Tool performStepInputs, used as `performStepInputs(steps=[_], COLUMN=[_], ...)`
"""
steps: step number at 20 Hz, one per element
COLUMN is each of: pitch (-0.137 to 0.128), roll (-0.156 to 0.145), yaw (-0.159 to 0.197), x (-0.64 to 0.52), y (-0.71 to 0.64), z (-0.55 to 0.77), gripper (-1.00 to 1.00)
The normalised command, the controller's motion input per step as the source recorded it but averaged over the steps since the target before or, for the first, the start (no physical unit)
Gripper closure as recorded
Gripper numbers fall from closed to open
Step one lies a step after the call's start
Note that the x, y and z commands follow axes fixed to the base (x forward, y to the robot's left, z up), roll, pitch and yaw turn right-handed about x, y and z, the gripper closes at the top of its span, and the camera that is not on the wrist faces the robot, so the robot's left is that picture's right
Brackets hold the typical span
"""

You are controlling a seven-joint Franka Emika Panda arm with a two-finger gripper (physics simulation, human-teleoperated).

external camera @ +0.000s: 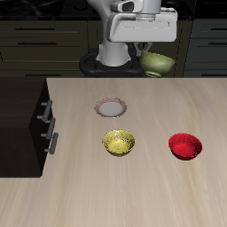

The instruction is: Place the green bowl on top of the wooden cabinet

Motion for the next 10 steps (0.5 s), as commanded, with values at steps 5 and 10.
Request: performStepInputs(steps=[5, 10], pitch=[-0.006, 0.006], roll=[-0.044, -0.044], yaw=[0.008, -0.009], x=[0.04, -0.02], y=[-0.28, -0.41], z=[0.04, 0.01], gripper=[1.00, 1.00])
